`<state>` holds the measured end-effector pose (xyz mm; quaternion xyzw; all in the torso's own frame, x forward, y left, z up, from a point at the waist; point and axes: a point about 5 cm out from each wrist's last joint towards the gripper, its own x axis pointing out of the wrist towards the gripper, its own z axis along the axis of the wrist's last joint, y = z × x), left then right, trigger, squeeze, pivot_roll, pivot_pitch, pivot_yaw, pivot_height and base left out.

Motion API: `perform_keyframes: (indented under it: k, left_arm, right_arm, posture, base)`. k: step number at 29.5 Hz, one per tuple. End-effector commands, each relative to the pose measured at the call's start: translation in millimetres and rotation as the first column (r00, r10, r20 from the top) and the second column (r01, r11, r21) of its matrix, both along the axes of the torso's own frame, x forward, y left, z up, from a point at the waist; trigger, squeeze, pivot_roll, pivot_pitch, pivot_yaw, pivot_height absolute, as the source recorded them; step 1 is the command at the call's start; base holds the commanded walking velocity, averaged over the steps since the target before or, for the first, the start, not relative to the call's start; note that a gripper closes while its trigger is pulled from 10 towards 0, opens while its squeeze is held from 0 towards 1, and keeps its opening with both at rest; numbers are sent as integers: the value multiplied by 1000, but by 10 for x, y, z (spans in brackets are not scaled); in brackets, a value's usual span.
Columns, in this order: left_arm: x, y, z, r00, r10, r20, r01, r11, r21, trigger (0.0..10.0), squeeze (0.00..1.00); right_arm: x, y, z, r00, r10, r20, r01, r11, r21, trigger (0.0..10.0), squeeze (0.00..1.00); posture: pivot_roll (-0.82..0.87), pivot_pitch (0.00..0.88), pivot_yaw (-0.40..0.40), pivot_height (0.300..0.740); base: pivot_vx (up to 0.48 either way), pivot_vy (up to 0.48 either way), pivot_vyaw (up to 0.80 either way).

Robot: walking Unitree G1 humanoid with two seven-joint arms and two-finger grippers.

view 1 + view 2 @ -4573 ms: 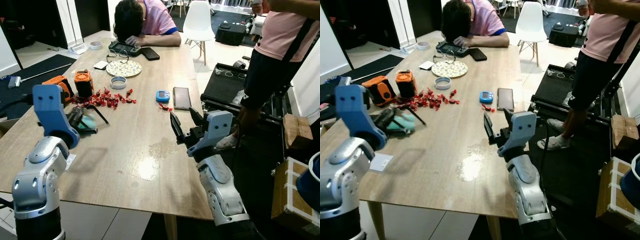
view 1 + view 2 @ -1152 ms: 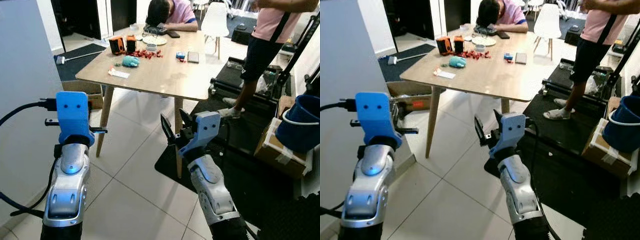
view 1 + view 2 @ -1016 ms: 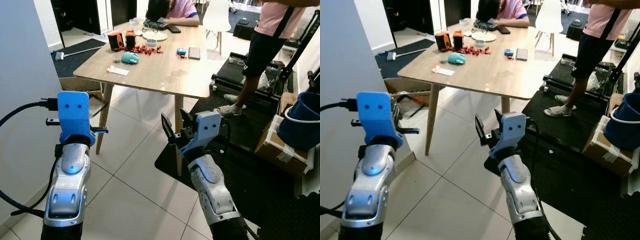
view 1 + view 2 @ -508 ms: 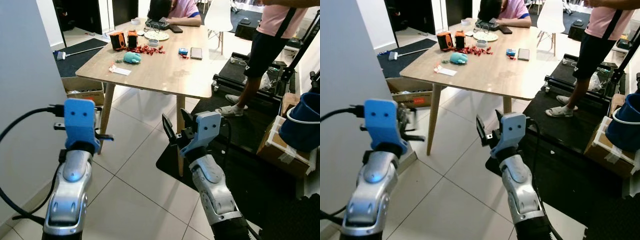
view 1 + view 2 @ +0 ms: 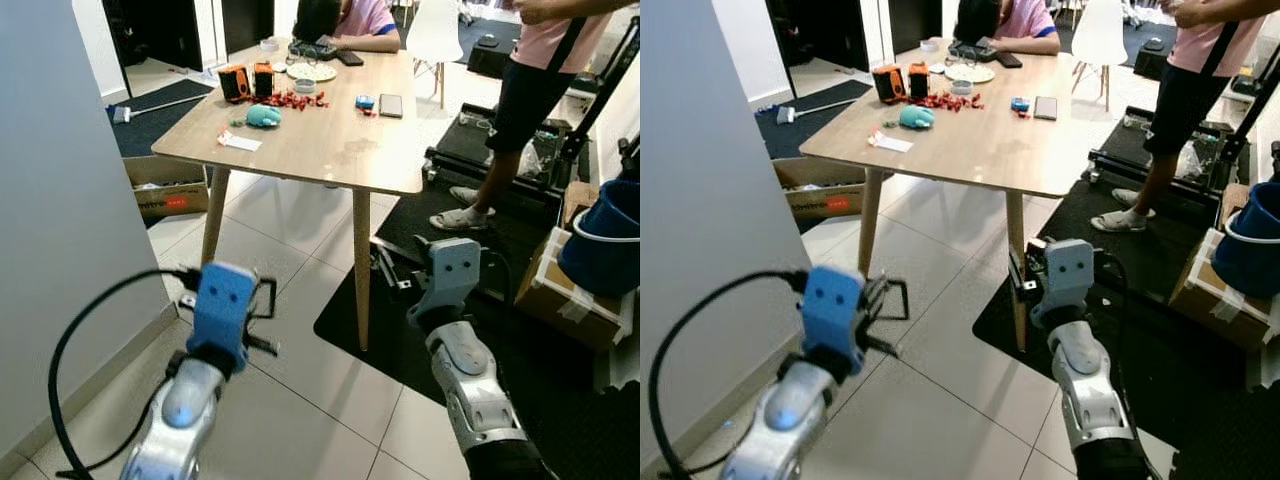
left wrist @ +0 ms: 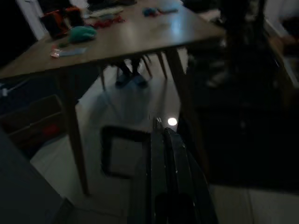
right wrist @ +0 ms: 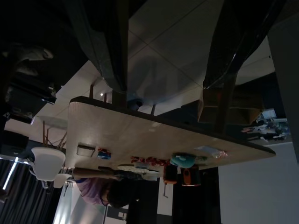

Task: Hang keys on a hook

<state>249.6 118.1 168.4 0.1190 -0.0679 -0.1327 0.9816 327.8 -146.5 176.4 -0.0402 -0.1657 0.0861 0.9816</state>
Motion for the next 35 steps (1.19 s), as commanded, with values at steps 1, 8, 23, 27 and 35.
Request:
perform_keyframes:
  k: [1, 8, 23, 27, 35]
  left_arm:
    - [-54, 8, -69, 1000, -22, -8, 23, 998, 57, 10000, 0]
    - [-69, 110, -134, 999, 47, -9, -46, 995, 83, 10000, 0]
    - [-48, 75, -142, 998, 67, 1, -67, 996, 63, 10000, 0]
    - [-42, 78, -144, 997, 75, 3, -75, 995, 65, 10000, 0]
    - [-30, 79, -146, 997, 81, 5, -81, 995, 66, 10000, 0]
  right_arm:
    - [-18, -8, -55, 1000, 7, -16, -7, 1000, 6, 10000, 0]
    - [-117, 152, -205, 995, 83, -54, -83, 997, -3, 10000, 0]
    - [-154, 377, -215, 990, 133, -48, -133, 991, 8, 10000, 0]
    - [-151, 381, -214, 990, 134, -49, -133, 991, 10, 10000, 0]
    - [-155, 404, -216, 989, 137, -51, -137, 991, 12, 10000, 0]
  posture:
    - [134, 161, -13, 740]
    - [134, 171, -14, 740]
    - [146, 164, -15, 740]
    - [146, 163, -16, 740]
    - [147, 162, -16, 740]
  base:
    - [0, 0, 0]
    - [0, 0, 0]
    - [0, 0, 0]
    - [0, 0, 555]
    - [0, 0, 709]
